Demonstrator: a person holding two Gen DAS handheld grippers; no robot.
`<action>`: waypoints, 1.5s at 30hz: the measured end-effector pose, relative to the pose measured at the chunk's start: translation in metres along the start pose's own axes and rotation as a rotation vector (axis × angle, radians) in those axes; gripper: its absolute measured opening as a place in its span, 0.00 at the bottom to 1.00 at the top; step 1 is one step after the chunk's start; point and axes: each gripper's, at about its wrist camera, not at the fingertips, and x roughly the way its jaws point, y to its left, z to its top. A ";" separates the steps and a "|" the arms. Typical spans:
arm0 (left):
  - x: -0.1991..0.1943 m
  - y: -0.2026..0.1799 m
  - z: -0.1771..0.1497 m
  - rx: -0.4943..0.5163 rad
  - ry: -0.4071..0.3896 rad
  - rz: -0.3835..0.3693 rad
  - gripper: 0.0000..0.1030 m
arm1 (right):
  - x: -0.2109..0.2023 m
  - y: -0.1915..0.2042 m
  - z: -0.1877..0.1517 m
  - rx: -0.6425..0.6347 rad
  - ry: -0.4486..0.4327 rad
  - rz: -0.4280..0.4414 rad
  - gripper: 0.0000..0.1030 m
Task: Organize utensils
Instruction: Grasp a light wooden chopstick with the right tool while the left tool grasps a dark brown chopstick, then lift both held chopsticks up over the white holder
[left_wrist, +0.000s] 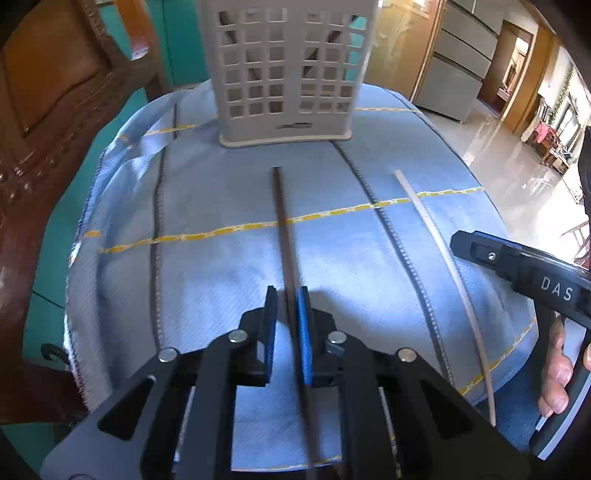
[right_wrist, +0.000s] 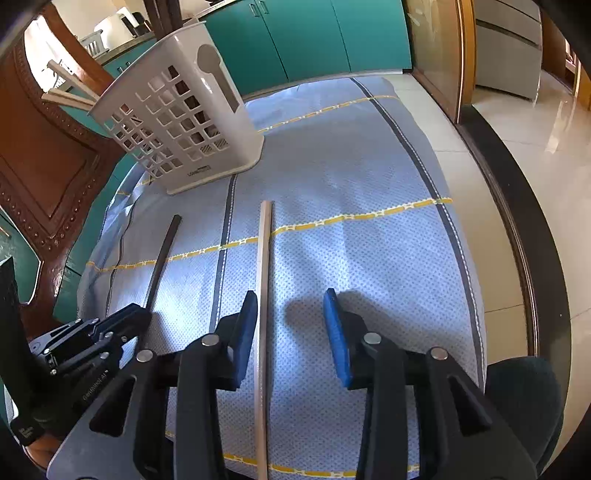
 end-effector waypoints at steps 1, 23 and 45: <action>-0.001 0.001 0.000 -0.003 0.000 0.002 0.12 | 0.000 0.000 0.000 -0.003 0.001 -0.002 0.37; 0.012 0.000 0.020 -0.012 0.007 0.050 0.18 | 0.025 0.041 0.009 -0.219 0.017 -0.057 0.54; 0.018 -0.002 0.034 0.007 0.015 0.096 0.27 | 0.032 0.054 0.009 -0.323 -0.014 -0.146 0.14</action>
